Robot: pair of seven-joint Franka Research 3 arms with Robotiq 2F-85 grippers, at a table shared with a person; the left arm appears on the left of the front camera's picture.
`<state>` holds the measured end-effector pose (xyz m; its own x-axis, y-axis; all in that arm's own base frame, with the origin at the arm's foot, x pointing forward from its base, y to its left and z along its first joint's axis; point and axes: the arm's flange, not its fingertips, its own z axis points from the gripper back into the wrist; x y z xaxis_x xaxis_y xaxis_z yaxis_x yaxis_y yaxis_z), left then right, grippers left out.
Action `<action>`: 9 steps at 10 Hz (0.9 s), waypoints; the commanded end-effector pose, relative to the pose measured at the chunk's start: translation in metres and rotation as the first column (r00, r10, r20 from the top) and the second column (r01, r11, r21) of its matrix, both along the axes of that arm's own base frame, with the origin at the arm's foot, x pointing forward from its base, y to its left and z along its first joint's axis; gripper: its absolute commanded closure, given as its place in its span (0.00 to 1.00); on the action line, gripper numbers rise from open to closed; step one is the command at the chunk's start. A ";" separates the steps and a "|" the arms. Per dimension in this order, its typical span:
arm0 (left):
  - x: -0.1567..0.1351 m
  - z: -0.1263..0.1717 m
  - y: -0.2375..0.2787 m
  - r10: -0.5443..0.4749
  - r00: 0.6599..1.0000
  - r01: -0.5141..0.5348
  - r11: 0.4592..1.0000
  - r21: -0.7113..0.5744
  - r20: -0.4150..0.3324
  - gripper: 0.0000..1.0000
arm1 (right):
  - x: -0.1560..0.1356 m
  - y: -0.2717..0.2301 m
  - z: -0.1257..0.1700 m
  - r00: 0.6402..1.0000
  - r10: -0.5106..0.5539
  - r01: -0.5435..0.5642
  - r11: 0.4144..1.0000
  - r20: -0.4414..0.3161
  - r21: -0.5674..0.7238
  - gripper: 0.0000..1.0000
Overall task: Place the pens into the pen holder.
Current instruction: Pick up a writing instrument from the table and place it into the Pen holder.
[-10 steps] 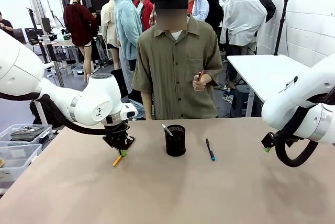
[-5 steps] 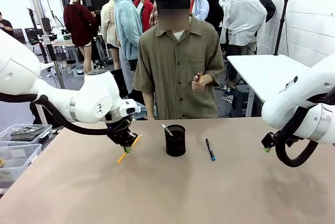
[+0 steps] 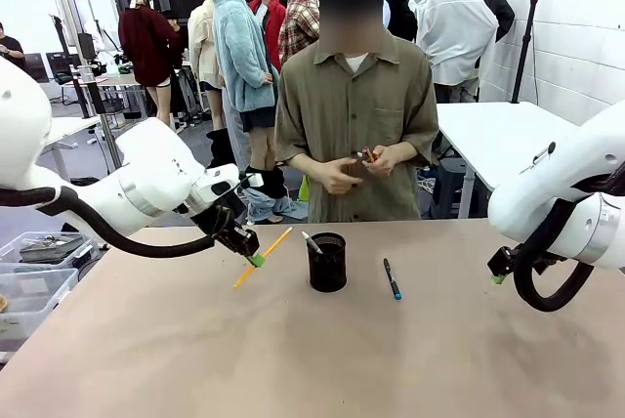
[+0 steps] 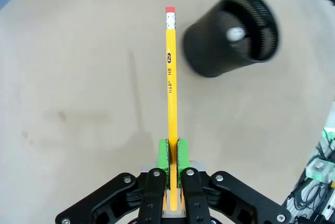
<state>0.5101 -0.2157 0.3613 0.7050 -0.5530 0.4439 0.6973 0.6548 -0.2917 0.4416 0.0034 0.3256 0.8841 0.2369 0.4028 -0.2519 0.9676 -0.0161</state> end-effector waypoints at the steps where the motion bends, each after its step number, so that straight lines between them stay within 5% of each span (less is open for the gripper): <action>1: -0.004 -0.006 0.020 -0.140 0.990 0.137 0.979 -0.154 -0.004 1.00 | 0.000 0.000 0.001 1.000 0.011 -0.011 1.000 0.004 -0.008 0.00; 4: -0.005 -0.007 0.023 -0.300 0.952 0.304 0.907 -0.292 0.060 1.00 | 0.000 0.000 0.001 1.000 0.011 -0.011 1.000 0.004 -0.008 0.00; 8: -0.005 -0.005 0.017 -0.267 0.962 0.273 0.924 -0.269 0.058 1.00 | 0.000 0.000 0.001 1.000 0.011 -0.011 1.000 0.004 -0.008 0.00; 9: -0.010 -0.004 0.012 -0.366 0.926 0.375 0.874 -0.311 0.089 1.00 | 0.000 0.000 0.001 1.000 0.011 -0.011 1.000 0.004 -0.008 0.00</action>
<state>0.5030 -0.2026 0.3561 0.5160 -0.5877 0.6231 0.8550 0.3098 -0.4159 0.4416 0.0034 0.3256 0.8841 0.2369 0.4028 -0.2519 0.9676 -0.0162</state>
